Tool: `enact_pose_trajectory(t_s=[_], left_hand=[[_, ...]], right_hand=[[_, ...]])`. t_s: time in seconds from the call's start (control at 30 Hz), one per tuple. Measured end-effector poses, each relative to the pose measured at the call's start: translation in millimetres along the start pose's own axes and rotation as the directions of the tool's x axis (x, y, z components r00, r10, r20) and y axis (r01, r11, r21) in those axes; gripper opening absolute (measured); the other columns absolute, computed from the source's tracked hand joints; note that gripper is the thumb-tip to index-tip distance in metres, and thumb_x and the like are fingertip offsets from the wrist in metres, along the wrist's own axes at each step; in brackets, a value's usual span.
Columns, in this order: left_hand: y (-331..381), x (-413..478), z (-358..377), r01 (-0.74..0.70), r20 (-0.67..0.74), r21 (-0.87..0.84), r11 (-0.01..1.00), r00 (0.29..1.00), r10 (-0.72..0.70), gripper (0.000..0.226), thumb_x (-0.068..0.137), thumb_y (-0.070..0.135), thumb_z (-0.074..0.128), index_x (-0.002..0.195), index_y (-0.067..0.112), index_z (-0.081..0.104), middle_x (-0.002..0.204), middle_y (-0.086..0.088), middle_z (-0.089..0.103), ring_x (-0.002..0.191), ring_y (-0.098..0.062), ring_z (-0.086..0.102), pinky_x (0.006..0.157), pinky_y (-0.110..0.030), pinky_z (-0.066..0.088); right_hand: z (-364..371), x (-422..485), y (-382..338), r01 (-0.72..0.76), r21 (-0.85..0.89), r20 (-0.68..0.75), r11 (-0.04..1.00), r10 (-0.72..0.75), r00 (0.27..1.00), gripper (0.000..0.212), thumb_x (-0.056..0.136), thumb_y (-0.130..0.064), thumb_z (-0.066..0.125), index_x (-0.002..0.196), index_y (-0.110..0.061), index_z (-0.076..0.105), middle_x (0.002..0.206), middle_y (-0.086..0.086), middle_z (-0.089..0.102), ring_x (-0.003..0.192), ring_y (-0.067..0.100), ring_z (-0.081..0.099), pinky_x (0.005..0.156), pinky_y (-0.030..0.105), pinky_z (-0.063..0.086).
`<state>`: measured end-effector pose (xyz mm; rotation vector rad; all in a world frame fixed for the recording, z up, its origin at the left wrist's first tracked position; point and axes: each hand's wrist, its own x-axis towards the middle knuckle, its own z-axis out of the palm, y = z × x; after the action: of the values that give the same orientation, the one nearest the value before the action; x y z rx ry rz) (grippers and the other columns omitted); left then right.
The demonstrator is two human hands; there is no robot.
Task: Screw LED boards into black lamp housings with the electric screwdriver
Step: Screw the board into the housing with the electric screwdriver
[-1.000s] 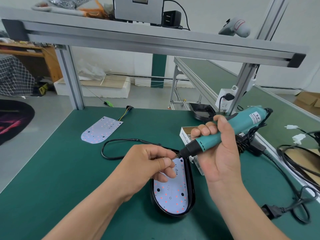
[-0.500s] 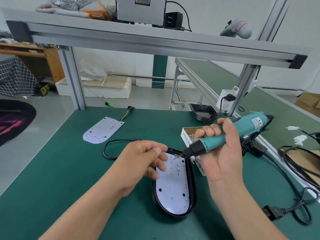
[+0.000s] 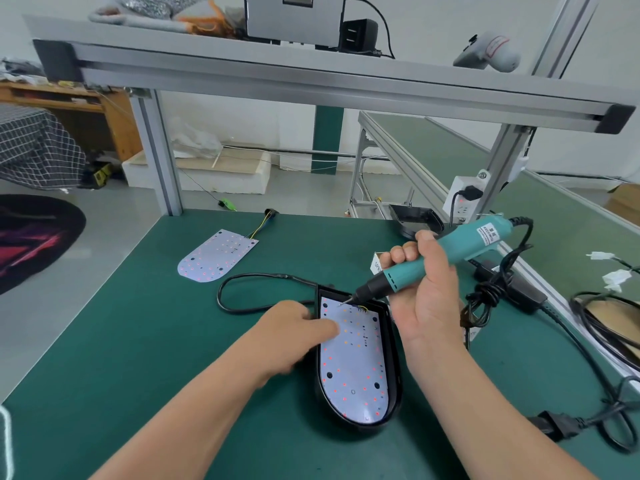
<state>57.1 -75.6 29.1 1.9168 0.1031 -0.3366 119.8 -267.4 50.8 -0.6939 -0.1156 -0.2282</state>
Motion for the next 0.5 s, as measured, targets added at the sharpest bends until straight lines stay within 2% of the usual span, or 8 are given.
enact_pose_trajectory(t_s=[0.2, 0.5], left_hand=[[-5.7, 4.8, 6.6, -0.033, -0.046, 0.089, 0.995, 0.998, 0.037, 0.031, 0.065, 0.033, 0.06, 0.074, 0.018, 0.035, 0.063, 0.003, 0.024, 0.06, -0.021, 0.02, 0.055, -0.034, 0.014], [-11.3, 12.5, 9.0, -0.019, -0.042, 0.066, 0.998, 0.999, 0.022, 0.026, 0.063, 0.033, 0.059, 0.07, 0.022, 0.037, 0.06, 0.003, 0.026, 0.058, -0.021, 0.022, 0.052, -0.03, 0.015]], right_hand=[[4.1, -3.2, 9.7, 0.001, -0.028, 0.078, 1.0, 0.001, 0.997, 0.018, 0.099, -0.013, 0.066, 0.083, -0.022, 0.066, 0.073, 0.0, 0.046, 0.066, 0.017, 0.048, 0.074, 0.033, 0.049], [7.2, -6.4, 12.4, 0.005, -0.091, 0.101, 0.996, 0.005, 0.995, 0.014, 0.099, -0.013, 0.064, 0.088, -0.019, 0.059, 0.073, 0.001, 0.044, 0.065, 0.018, 0.048, 0.073, 0.032, 0.052]])
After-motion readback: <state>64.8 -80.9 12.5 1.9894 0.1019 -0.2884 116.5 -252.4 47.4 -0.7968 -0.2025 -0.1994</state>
